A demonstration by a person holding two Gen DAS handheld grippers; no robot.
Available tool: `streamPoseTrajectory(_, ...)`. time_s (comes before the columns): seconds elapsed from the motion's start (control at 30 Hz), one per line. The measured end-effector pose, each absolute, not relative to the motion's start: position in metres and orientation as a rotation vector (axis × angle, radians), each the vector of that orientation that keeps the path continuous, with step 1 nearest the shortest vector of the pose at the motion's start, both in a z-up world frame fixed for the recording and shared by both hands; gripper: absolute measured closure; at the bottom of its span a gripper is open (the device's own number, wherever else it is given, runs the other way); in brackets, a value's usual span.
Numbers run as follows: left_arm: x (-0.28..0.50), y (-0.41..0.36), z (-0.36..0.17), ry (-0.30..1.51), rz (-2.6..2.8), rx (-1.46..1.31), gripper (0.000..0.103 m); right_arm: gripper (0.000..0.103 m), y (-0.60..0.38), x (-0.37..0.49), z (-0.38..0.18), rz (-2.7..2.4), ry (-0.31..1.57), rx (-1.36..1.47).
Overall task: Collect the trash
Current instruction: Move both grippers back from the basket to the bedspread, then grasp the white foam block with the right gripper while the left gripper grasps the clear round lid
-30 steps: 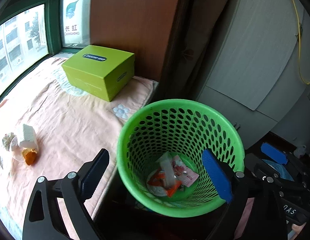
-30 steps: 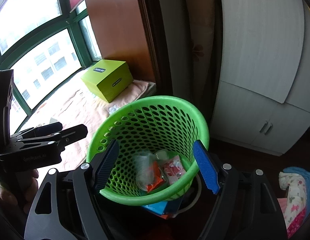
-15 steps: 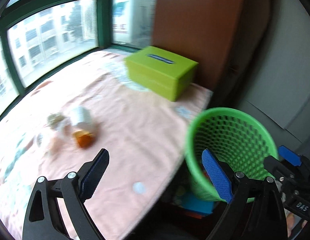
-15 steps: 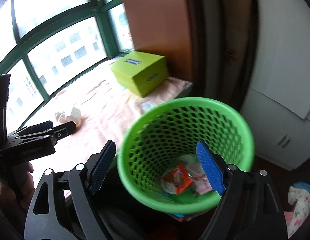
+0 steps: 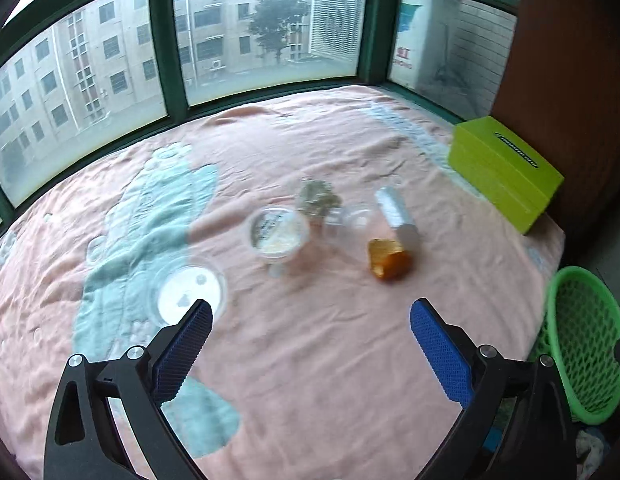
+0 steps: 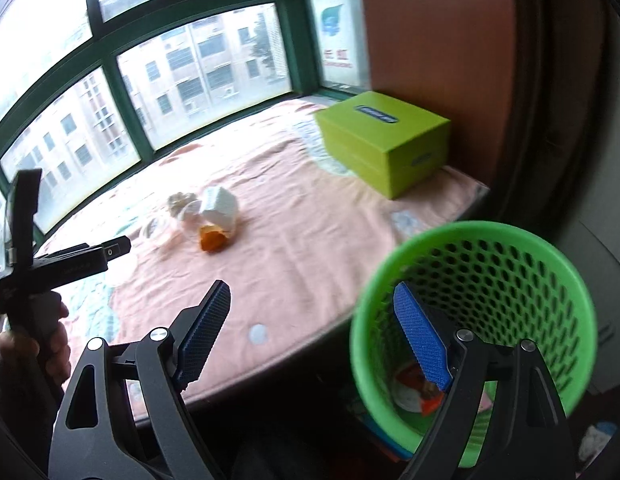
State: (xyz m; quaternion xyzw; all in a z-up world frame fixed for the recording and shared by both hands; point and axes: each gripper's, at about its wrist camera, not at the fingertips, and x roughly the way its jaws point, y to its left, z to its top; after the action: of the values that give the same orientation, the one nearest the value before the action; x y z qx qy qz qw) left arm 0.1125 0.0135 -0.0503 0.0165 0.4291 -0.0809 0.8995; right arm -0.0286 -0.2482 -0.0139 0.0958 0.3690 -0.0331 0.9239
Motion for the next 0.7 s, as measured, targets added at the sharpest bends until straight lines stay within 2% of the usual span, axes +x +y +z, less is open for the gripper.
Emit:
streamPoseTrajectory(0.33, 0.147, 0.096, -0.093, 0.927, -0.047, 0.000, 0.007, 0.020, -0.206, 0.014, -0.028, 0.031, 0.796, 0.159)
streamPoseTrajectory(0.7, 0.171, 0.101, -0.129, 0.972, -0.056, 0.045, 0.007, 0.020, -0.178, 0.051, -0.047, 0.075, 0.847, 0.133)
